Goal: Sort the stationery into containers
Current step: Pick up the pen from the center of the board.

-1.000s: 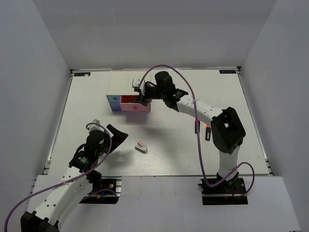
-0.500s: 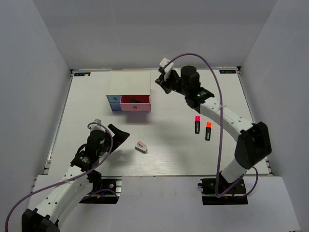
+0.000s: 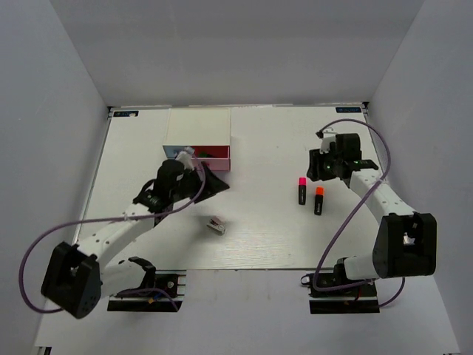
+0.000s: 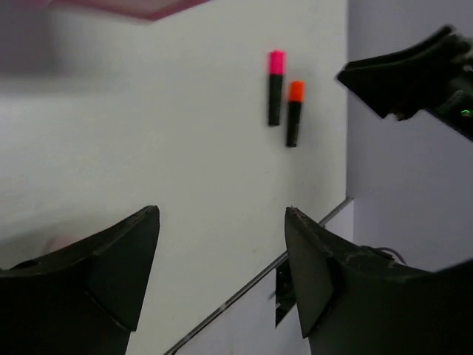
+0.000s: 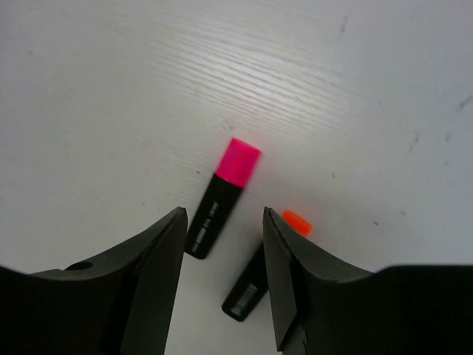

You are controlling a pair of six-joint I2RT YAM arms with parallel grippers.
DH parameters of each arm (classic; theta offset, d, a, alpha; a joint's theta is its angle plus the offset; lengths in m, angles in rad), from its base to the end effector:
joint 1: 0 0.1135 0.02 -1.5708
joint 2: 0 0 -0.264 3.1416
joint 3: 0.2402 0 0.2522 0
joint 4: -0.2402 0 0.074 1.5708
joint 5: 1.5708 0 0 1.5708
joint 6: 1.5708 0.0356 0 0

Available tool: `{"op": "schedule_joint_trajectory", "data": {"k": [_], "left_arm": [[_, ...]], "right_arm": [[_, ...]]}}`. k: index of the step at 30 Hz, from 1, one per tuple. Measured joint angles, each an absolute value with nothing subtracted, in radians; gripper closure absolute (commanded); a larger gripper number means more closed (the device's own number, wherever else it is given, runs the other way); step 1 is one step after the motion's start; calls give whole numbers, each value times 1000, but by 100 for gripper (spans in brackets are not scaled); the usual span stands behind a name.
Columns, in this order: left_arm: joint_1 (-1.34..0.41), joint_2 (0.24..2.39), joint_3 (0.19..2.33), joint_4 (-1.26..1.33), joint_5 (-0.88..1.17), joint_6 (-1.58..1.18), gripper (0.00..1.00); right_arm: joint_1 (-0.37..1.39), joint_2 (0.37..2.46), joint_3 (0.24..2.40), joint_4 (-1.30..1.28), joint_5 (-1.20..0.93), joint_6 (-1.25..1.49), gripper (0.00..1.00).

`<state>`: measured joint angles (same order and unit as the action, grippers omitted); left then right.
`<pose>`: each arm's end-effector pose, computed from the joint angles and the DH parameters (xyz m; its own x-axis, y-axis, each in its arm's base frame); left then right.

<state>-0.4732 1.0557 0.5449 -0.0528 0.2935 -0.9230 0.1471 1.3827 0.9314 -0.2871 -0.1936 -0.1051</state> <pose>0.1950 -0.1114 0.2181 -0.8084 -0.4436 -0.3869 0.0154 0.6410 -0.7673 0.2936 0.0504 0.2467 -0.6323 -0.1977 -0.7491 -0.3528 0.9343 0.0512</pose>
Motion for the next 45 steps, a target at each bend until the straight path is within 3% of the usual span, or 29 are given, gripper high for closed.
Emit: {"op": "schedule_joint_trajectory", "data": {"k": [3,4,7,11,14,16,21,28,45], "left_arm": [[-531,1219,769,-67,315,-839,35],[-550,1271,839,-74,318,-817,48],[-620,1448,1055,-112,313,-743,69],[-724,1733,1344,-215,258,-662,76],[-795,1929,1537,-328,205,-616,67],[-841,2049,1675,-409,166,-594,52],[-923,2249,1953,-548,72,-561,33],[-991,2375,2155,-657,-74,-543,32],[-1021,2499,2240,-694,-218,-558,33]], "right_arm": [[72,1382,926,-345,-208,-94,48],[56,1382,923,-358,-213,-91,50],[15,1383,913,-395,-223,-81,54],[-36,1383,912,-451,-238,-74,57],[-64,1383,912,-477,-243,-67,57],[-76,1383,907,-481,-252,-62,57],[-93,1383,886,-500,-281,-52,57],[-120,1380,867,-505,-307,-29,57],[-184,1313,802,-498,-348,-14,56]]}}
